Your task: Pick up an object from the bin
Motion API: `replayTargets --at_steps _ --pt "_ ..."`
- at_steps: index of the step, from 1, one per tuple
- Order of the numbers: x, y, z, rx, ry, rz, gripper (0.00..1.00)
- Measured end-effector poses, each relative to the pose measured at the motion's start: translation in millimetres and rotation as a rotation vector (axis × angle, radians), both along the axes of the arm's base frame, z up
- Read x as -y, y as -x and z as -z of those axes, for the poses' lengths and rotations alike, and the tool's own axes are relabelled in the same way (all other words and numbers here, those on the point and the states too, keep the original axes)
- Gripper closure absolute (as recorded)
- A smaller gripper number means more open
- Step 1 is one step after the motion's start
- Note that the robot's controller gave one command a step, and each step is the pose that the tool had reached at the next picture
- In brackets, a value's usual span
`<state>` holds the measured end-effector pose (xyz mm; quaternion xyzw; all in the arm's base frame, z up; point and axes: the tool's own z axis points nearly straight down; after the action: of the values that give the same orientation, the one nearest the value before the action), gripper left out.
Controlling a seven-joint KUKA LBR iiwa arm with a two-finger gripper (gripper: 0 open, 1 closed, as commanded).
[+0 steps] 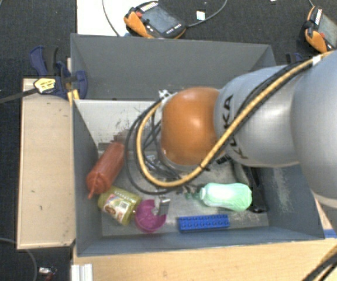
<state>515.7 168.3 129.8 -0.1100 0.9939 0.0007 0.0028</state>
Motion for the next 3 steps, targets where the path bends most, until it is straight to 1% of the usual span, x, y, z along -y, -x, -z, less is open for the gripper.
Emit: replayTargets --at_steps 1,2,3 --pt "-14.5 5.7 -27.0 0.002 0.000 -0.115 0.00" --pt "-70.3 36.0 1.9 -0.006 -0.001 -0.339 0.00" --pt "-86.2 34.0 52.1 0.020 0.003 -0.543 0.00"
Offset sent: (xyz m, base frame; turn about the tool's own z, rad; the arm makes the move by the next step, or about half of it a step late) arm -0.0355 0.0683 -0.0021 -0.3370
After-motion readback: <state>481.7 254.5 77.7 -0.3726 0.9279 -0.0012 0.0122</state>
